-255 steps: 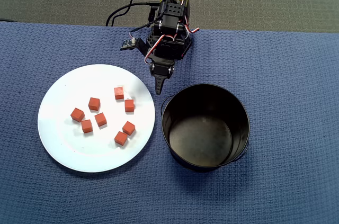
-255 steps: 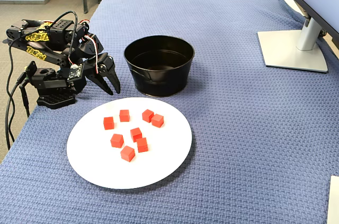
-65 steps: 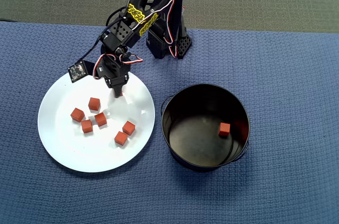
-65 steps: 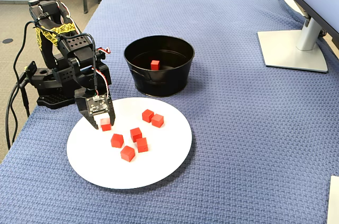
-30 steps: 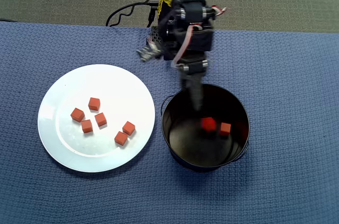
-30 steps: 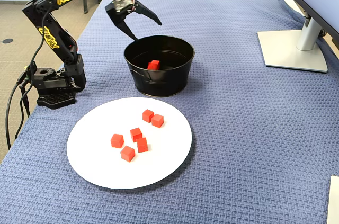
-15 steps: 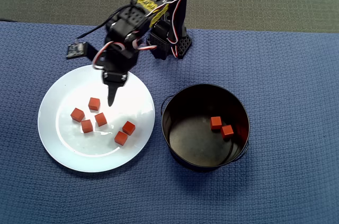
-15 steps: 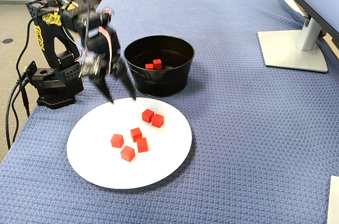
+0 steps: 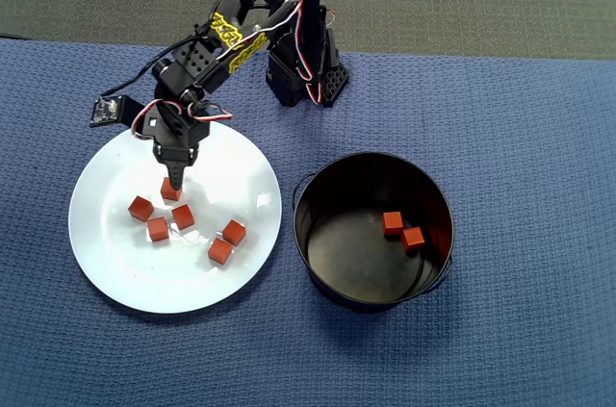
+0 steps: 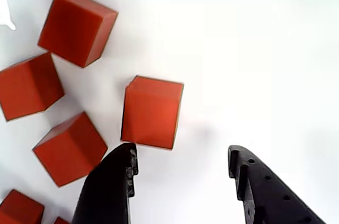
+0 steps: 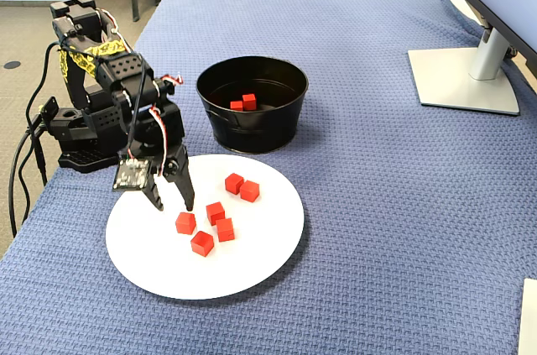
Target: Pick up the red cubes from the white plate and place them in the black recipient
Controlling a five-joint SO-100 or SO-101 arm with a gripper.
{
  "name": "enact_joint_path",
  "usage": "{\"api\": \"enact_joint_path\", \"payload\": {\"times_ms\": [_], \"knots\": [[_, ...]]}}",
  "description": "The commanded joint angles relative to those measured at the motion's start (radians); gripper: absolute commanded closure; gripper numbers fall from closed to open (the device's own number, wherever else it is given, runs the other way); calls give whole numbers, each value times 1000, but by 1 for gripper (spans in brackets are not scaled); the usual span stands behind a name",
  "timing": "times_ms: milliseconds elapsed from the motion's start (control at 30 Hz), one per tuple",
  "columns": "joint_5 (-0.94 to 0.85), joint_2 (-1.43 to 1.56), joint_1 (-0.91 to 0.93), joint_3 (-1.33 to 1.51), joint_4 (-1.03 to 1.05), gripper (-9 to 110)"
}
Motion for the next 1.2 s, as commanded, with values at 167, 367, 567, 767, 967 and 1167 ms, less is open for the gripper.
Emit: {"api": "enact_joint_path", "payload": {"times_ms": [167, 367, 567, 767, 967, 1167], "knots": [[164, -25, 28, -64, -110, 83], [196, -52, 15, -81, -118, 86], [227, -100, 3, -123, -114, 87], [245, -121, -9, -152, -110, 89], [262, -112, -41, -135, -103, 93], [259, -100, -52, -120, -92, 96]]}}
